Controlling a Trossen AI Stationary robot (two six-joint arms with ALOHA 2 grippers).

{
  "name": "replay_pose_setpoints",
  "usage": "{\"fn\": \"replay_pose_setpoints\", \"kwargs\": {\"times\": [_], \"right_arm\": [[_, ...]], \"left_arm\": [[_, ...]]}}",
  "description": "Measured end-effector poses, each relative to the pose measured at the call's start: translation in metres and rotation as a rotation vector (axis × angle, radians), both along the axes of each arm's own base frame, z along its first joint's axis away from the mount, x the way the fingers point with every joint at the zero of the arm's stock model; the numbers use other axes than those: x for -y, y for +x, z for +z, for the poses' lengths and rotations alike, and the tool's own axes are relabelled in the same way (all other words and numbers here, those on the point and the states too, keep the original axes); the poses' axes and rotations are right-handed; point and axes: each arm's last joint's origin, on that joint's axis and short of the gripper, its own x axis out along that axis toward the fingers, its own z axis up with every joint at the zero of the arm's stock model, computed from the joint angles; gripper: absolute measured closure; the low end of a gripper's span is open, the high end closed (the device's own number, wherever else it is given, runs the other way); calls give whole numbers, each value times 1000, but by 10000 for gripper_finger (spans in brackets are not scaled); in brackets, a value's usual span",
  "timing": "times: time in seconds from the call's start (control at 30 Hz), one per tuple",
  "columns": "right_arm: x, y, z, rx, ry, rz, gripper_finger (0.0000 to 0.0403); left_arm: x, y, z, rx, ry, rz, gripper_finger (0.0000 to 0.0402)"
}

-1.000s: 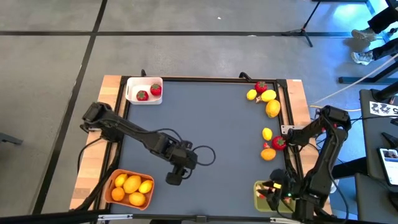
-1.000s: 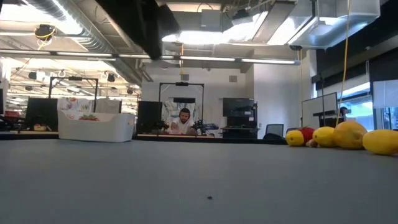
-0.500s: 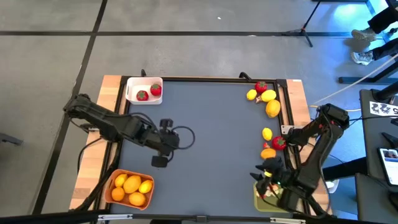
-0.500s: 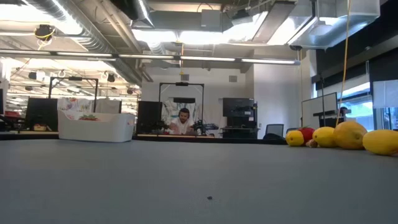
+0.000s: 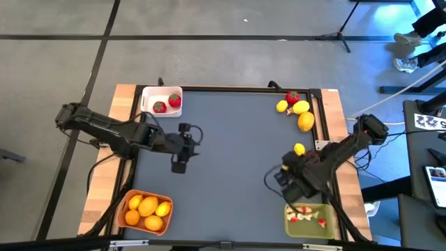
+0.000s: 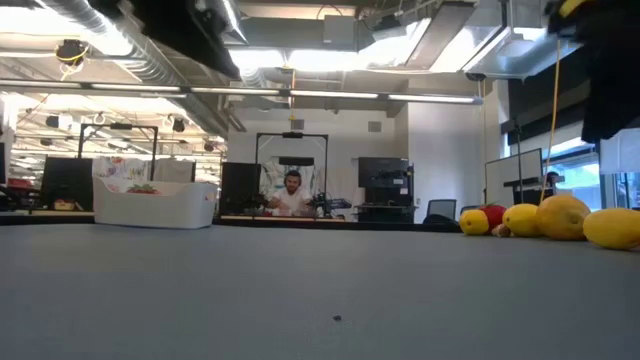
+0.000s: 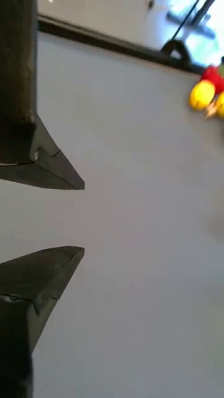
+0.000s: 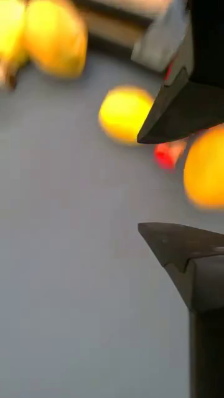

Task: Sort produce into baskets
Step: Put the yellow lemon into the orange bin

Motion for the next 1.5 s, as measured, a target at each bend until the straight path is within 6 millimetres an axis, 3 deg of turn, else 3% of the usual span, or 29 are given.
{"fn": "replay_pose_setpoints", "kwargs": {"times": [0.27, 0.63, 0.8, 0.93, 1.23, 1.5], "right_arm": [[43, 11, 2, -340, 102, 7, 184], [77, 24, 0, -534, 423, 184, 184], [65, 25, -1, -551, 616, 393, 185], [47, 23, -2, -552, 642, 564, 185], [4, 5, -4, -561, 384, 835, 185], [-18, -12, -4, -572, 289, 937, 185]], "left_arm": [[-24, 11, -21, 113, 41, 51, 247], [-48, 14, -31, 202, 93, 108, 247], [-56, 14, -33, 193, 96, 138, 247], [-61, 14, -33, 195, 98, 156, 247], [-64, 13, -33, 200, 83, 178, 247], [-62, 14, -33, 207, 41, 164, 247]]}}
